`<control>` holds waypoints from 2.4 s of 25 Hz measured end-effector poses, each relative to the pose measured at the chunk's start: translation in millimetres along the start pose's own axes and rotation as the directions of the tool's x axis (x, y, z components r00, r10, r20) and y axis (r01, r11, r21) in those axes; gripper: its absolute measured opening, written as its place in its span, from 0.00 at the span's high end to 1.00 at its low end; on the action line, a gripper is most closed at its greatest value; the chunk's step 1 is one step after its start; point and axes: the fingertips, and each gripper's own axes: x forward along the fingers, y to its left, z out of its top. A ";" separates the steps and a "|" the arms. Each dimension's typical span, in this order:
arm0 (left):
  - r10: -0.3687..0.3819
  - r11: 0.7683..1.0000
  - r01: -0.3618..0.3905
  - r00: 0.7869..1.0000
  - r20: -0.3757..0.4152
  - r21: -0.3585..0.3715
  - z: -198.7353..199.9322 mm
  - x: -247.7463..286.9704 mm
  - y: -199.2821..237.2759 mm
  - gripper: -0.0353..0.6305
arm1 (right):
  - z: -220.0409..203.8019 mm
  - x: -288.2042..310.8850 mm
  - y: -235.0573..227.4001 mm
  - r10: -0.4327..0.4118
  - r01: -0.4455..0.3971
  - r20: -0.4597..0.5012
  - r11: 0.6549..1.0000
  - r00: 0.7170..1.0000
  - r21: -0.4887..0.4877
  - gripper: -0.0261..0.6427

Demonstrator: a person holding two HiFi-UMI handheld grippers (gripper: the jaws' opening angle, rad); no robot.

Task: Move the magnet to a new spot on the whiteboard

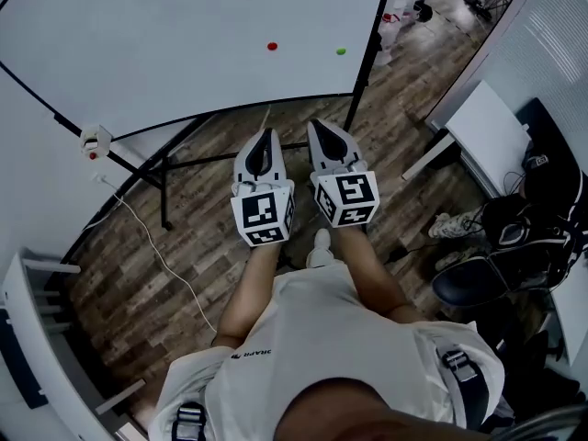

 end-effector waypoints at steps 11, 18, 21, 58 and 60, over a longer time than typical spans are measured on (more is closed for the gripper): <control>0.059 0.998 -0.059 0.998 0.000 0.005 -4.9 108.4 12.6 0.94 | 5.0 92.0 -67.6 0.051 -0.051 0.004 0.999 0.999 -0.003 0.94; 0.094 0.996 -0.094 0.996 -0.001 0.005 -9.8 164.6 15.6 0.94 | 2.4 133.3 -102.4 0.084 -0.084 -0.008 0.996 0.996 -0.002 0.94; 0.107 0.994 -0.107 0.994 -0.004 0.003 -10.0 183.3 25.9 0.94 | -0.2 152.2 -109.5 0.085 -0.085 -0.018 0.996 0.996 0.000 0.94; 0.054 0.998 -0.054 0.996 -0.064 0.012 -37.9 244.0 58.2 0.91 | -12.2 186.8 -125.0 -0.001 0.002 -0.024 1.000 1.000 0.004 0.94; 0.055 0.998 -0.054 0.996 -0.071 0.014 -42.1 247.0 58.6 0.89 | -13.3 188.2 -126.1 -0.001 0.001 -0.023 1.000 1.000 0.004 0.94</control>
